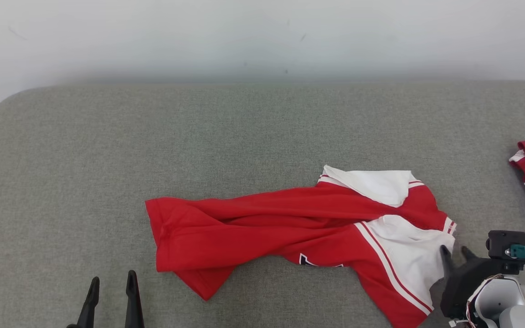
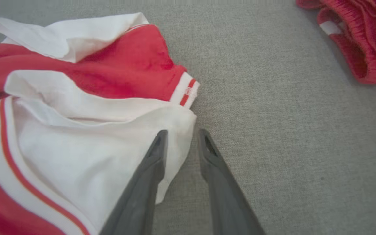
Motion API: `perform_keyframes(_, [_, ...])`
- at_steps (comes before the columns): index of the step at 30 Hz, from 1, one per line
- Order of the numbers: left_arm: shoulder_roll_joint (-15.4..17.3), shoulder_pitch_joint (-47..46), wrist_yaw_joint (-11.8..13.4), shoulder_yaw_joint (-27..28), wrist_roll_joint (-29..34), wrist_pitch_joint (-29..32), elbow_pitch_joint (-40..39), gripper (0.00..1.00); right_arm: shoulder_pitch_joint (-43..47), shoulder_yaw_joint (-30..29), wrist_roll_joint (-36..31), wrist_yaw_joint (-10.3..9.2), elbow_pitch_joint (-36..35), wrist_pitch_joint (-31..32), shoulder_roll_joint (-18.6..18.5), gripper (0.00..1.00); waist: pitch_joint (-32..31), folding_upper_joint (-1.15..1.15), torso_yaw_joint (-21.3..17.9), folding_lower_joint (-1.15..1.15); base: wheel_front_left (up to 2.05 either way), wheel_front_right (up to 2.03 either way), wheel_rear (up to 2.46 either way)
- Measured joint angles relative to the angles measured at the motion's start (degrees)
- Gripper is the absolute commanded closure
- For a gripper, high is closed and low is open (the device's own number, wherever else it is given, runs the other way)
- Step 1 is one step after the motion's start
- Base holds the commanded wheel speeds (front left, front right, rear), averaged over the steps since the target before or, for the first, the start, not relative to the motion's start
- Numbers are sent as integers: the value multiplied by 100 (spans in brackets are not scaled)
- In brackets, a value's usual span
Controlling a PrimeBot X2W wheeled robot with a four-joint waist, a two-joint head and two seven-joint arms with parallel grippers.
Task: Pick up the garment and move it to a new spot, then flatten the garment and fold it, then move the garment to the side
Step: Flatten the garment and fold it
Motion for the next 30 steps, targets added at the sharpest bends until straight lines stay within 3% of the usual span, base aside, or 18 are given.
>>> perform_keyframes(13, [0, 8, 98, -13, -79, 0, 45, 0, 800, -300, -10, 0, -802, -742, 211, 0, -252, 0, -13, 0, 0, 0, 0])
perform_keyframes(25, [0, 261, 155, 69, 144, 0, 8, 0, 1627, 156, -10, 0, -1512, -2551, 367, 0, -690, -1, -175, -1, 0, 0, 0])
perform_keyframes(30, [0, 325, 142, 126, 292, 0, 30, 0, 1740, 335, -71, 0, -1594, -2924, 390, 0, -793, -1, -292, -1, 0, 0, 0])
